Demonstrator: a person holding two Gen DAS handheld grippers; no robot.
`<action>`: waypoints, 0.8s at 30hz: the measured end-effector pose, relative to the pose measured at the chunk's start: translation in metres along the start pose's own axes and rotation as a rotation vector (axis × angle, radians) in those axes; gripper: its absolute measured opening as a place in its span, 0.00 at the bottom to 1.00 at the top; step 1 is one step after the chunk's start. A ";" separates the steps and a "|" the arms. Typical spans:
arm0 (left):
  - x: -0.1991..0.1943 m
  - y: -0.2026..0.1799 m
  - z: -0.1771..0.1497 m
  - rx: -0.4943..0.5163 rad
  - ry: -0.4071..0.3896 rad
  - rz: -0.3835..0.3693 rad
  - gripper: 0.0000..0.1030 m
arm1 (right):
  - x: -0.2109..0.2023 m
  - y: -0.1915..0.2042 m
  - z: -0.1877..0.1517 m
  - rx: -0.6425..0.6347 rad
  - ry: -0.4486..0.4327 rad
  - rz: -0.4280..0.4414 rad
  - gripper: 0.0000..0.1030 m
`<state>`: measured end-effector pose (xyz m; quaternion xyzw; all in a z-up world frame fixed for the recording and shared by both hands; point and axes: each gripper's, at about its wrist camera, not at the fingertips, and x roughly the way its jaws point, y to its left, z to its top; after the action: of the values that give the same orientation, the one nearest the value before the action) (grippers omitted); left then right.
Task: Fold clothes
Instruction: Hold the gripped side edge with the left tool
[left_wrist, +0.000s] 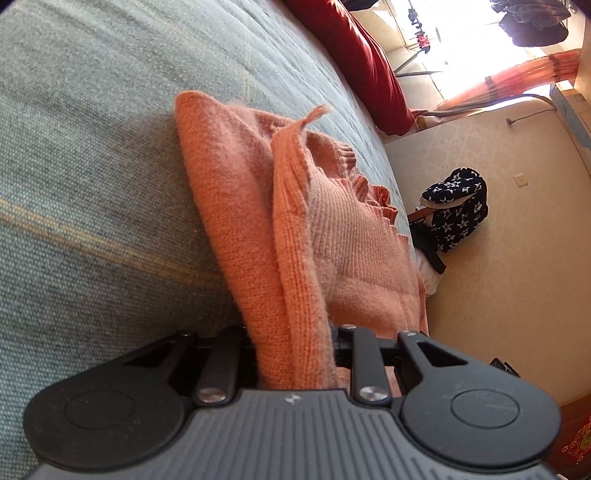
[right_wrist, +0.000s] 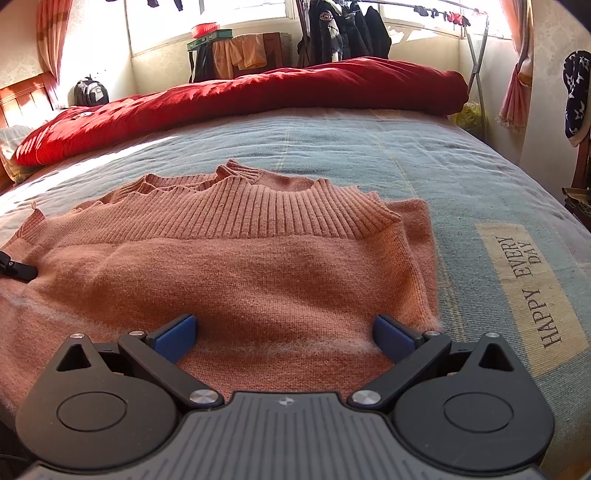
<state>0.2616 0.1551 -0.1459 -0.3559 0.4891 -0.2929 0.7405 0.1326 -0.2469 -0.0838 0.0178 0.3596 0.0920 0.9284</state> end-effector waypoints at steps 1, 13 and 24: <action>0.000 0.000 0.000 0.002 -0.004 0.000 0.24 | -0.004 0.001 0.005 0.018 -0.001 -0.003 1.00; -0.001 -0.001 -0.002 0.020 -0.016 0.011 0.24 | 0.030 0.033 0.046 0.282 0.032 0.520 1.00; -0.004 0.002 0.000 0.033 -0.001 0.010 0.24 | 0.002 -0.017 0.021 0.352 0.025 0.338 1.00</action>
<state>0.2600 0.1595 -0.1454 -0.3412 0.4858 -0.2971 0.7479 0.1505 -0.2627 -0.0717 0.2381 0.3734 0.1820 0.8779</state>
